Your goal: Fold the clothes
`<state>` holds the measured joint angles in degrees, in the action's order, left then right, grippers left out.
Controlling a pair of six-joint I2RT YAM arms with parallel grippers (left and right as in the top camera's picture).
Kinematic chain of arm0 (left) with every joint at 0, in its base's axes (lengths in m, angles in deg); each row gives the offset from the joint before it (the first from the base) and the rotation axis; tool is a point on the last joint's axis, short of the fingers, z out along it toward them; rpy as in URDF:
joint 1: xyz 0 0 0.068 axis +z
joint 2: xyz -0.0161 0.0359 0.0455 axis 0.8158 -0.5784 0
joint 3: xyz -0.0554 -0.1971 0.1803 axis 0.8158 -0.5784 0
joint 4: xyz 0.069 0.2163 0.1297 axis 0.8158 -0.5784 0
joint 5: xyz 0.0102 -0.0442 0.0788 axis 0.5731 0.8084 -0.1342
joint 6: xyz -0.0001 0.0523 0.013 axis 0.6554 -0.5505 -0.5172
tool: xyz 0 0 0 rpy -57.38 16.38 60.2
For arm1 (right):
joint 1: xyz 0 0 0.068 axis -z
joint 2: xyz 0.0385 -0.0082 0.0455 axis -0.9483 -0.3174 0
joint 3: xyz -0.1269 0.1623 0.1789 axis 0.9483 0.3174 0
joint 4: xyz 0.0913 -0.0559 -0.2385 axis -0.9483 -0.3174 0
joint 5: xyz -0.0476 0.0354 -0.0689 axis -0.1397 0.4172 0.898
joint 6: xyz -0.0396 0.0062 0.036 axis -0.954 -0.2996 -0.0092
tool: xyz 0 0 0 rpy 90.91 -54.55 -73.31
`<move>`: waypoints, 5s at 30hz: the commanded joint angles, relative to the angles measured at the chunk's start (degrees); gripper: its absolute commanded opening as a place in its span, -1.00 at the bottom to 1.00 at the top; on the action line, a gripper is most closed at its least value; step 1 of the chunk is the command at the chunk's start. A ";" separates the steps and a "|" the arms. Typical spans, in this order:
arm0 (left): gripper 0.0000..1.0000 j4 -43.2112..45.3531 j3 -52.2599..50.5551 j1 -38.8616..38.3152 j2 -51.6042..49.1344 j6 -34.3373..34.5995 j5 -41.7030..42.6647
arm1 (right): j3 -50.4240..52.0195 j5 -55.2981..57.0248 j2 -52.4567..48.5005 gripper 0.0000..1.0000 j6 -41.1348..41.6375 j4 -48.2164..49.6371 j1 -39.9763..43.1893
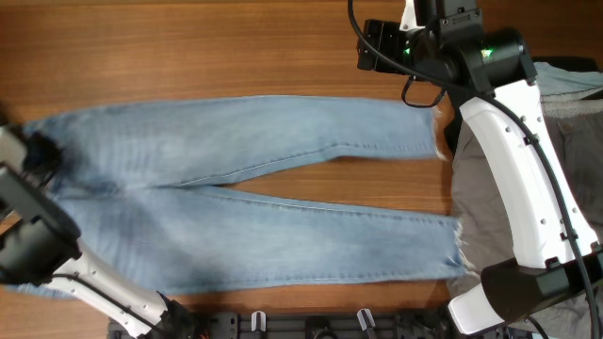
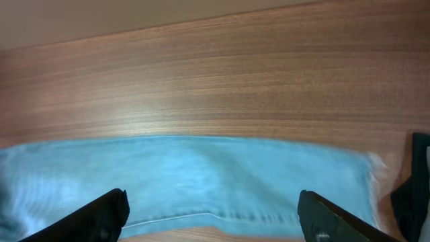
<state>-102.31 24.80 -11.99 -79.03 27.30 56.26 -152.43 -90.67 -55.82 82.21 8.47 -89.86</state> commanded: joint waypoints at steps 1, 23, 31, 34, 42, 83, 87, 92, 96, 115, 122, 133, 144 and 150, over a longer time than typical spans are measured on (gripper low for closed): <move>-0.21 0.76 -3.28 5.14 4.59 -4.50 9.33 | -0.68 0.76 -1.40 0.69 -1.20 -0.13 0.09; -0.12 -15.89 -3.28 -22.34 17.97 -10.86 18.34 | 0.57 -3.52 -42.62 -0.90 2.36 9.38 2.32; 0.28 -15.34 -3.30 -22.32 17.94 -10.91 16.33 | 0.48 -14.82 -44.46 -0.91 10.25 20.50 19.89; 0.18 -14.69 -3.30 -22.32 17.86 -10.91 12.68 | 0.24 -23.76 -43.36 -0.67 4.28 20.61 22.64; 0.33 -14.71 -3.30 -22.32 17.86 -10.88 12.70 | 0.31 -18.93 -41.24 0.19 -10.05 5.22 24.35; -0.92 21.55 -3.37 -20.59 -8.94 4.42 -6.84 | 0.15 -26.51 -29.03 0.56 -4.09 9.51 8.85; -0.92 27.61 -2.60 -15.17 -8.94 6.95 -6.80 | 0.15 -22.29 -29.03 0.58 -6.64 9.11 7.39; 0.13 9.90 12.50 -7.30 -8.20 0.33 4.81 | 0.13 -20.39 -29.00 0.61 -5.20 8.44 7.50; 0.10 -8.68 21.84 -6.67 -3.72 -6.19 6.99 | 0.07 -20.70 -28.92 0.62 -5.18 3.06 7.50; -0.92 22.49 1.25 -6.88 -4.90 -3.13 0.02 | 0.07 -17.86 -28.89 0.64 -1.01 2.78 7.45; -0.51 20.37 9.33 -8.70 -4.52 -3.15 -0.83 | 0.07 -17.57 -28.74 0.64 0.52 3.17 7.45; 0.54 -33.51 25.75 -2.80 17.53 -2.99 -0.70 | 0.07 -6.01 -6.80 0.72 -1.42 -16.22 7.45; 0.52 -38.27 15.34 7.15 19.98 3.15 -4.90 | 18.29 -9.51 -2.45 0.73 1.84 -21.03 7.37; 0.57 -28.09 -1.46 18.62 19.93 6.14 -4.76 | 23.43 -11.76 -2.45 0.72 3.48 -18.34 7.34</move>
<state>-134.27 29.47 1.19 -59.08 29.88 52.54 -129.96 -100.51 -58.18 83.70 -10.09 -82.39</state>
